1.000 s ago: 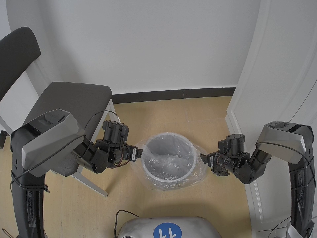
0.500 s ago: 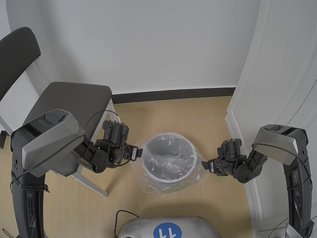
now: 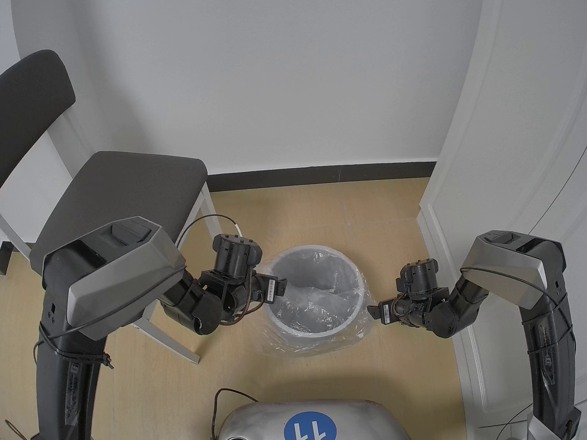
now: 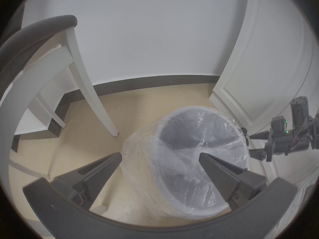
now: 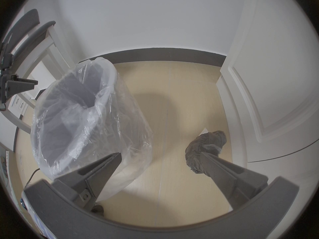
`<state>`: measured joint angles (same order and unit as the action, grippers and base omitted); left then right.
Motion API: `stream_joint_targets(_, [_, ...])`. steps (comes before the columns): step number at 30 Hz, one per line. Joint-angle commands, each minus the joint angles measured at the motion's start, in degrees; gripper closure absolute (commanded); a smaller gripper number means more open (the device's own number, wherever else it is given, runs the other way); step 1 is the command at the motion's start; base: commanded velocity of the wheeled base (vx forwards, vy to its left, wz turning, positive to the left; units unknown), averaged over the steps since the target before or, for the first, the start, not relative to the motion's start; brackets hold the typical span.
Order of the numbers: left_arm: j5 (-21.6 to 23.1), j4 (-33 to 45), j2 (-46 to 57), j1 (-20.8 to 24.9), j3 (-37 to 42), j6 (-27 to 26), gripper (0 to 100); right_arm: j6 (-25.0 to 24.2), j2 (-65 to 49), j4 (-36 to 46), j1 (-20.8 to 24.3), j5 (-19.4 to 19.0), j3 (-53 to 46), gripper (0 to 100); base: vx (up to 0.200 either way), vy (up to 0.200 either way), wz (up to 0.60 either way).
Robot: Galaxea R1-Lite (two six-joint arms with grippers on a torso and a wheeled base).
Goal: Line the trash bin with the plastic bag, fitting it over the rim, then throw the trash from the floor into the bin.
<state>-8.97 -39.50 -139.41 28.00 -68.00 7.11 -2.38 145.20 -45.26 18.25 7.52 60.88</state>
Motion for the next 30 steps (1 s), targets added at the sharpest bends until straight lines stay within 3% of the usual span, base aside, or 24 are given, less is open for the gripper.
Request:
stream_joint_targets(1, [-1.0, 0.2, -4.5, 2.4, -3.8, 2.8, 0, 0.0, 0.2, -0.1, 0.3, -0.1, -0.4, 0, 0.0, 0.0, 0.0])
stream_joint_targets(6, [-7.4, 3.4, -7.9, 2.8, -8.1, 3.2, 0, 0.0, 0.1, -0.1, 0.3, 0.0, -0.4, 0, 0.0, 0.0, 0.0])
stream_joint_targets(14, [-11.4, 12.9, -6.0, 2.9, -8.8, 3.0, 0, 0.4, -0.3, -0.2, 0.3, 0.0, -1.2, 0, 0.0, 0.0, 0.0])
stream_joint_targets(19, [-11.6, 13.6, -2.2, 2.7, -6.1, 2.3, 0, 0.4, -0.4, -0.2, 0.4, 0.0, -1.3, 0, 0.0, 0.0, 0.0])
stream_joint_targets(20, [-10.8, 15.2, 2.4, 2.5, -1.3, -0.6, 0, 0.4, -0.4, -0.2, 0.4, 0.0, -1.5, 0, 0.0, 0.0, 0.0])
stream_joint_targets(23, [-8.8, 16.1, 3.9, 1.5, 1.6, -3.7, 0, 0.4, -0.5, -0.2, 0.4, 0.0, -1.7, 0, 0.0, 0.0, 0.0])
stream_joint_targets(30, [-5.9, 18.8, 3.7, -0.1, 2.2, -5.0, 0, 0.6, -1.1, -0.1, 0.4, 0.0, -2.3, 0, 0.0, 0.0, 0.0])
